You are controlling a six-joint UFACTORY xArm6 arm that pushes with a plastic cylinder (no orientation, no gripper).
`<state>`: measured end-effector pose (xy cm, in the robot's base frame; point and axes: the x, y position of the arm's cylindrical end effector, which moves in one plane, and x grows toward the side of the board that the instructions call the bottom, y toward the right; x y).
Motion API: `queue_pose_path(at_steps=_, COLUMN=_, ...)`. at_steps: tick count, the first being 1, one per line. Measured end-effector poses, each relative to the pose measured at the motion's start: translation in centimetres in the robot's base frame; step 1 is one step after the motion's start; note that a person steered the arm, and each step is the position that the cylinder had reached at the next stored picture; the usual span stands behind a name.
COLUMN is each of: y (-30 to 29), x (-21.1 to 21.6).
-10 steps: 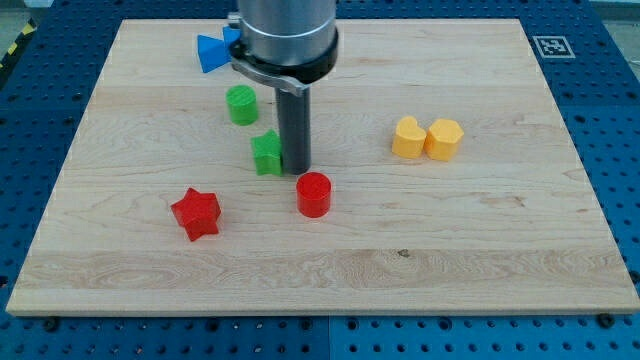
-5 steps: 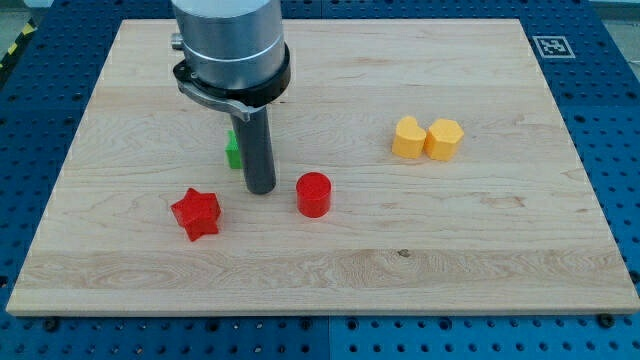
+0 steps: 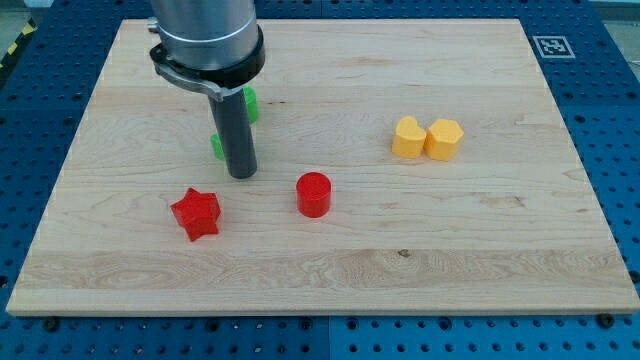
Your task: Slide the green star to the bottom of the green circle
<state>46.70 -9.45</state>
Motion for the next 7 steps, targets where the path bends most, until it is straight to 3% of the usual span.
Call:
queue_pose_path(at_steps=3, y=-3.1, x=-0.3)
queue_pose_path(at_steps=7, y=-0.5, x=-2.5)
